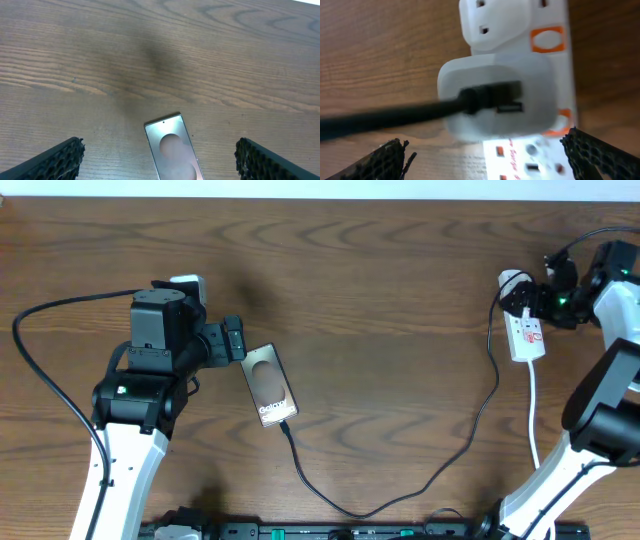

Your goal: Plug charger to phone and switch on socket

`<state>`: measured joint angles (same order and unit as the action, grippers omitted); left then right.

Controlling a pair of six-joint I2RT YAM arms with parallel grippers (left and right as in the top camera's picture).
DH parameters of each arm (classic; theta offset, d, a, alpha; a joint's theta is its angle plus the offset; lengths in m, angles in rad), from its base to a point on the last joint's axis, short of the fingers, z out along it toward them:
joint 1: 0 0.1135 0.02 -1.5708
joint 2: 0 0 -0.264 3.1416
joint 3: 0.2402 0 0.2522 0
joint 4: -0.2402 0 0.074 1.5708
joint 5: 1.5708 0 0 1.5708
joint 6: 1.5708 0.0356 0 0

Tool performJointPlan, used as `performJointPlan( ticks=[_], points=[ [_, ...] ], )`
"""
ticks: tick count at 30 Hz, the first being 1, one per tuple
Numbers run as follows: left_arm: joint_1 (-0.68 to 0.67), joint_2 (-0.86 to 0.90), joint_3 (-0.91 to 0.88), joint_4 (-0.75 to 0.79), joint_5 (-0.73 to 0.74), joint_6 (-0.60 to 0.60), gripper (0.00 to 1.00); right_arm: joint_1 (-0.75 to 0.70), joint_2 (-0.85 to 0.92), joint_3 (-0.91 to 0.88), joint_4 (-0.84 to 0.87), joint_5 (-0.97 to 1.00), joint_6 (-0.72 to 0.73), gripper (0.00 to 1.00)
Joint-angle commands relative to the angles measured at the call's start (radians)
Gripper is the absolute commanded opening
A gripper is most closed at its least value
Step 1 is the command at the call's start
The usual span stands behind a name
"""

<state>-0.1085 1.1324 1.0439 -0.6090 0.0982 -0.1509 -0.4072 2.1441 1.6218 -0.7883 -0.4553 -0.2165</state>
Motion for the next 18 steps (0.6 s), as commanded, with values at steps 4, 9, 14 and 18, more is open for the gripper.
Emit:
performJointPlan(
  ticks=[4,9,14,18],
  points=[
    [-0.002,-0.001,0.018,-0.001,-0.01,0.019,0.97,0.011,0.043,0.016,0.006,-0.097,0.003,0.99],
    [-0.002,-0.001,0.018,-0.001,-0.01,0.019,0.96,0.03,0.05,0.013,0.003,-0.101,0.021,0.99],
    [-0.002,-0.001,0.018,-0.001,-0.01,0.019,0.96,0.047,0.05,0.013,0.003,-0.104,0.04,0.99],
    [-0.002,-0.001,0.018,-0.001,-0.01,0.019,0.96,0.055,0.05,0.012,-0.012,-0.109,0.063,0.99]
  ],
)
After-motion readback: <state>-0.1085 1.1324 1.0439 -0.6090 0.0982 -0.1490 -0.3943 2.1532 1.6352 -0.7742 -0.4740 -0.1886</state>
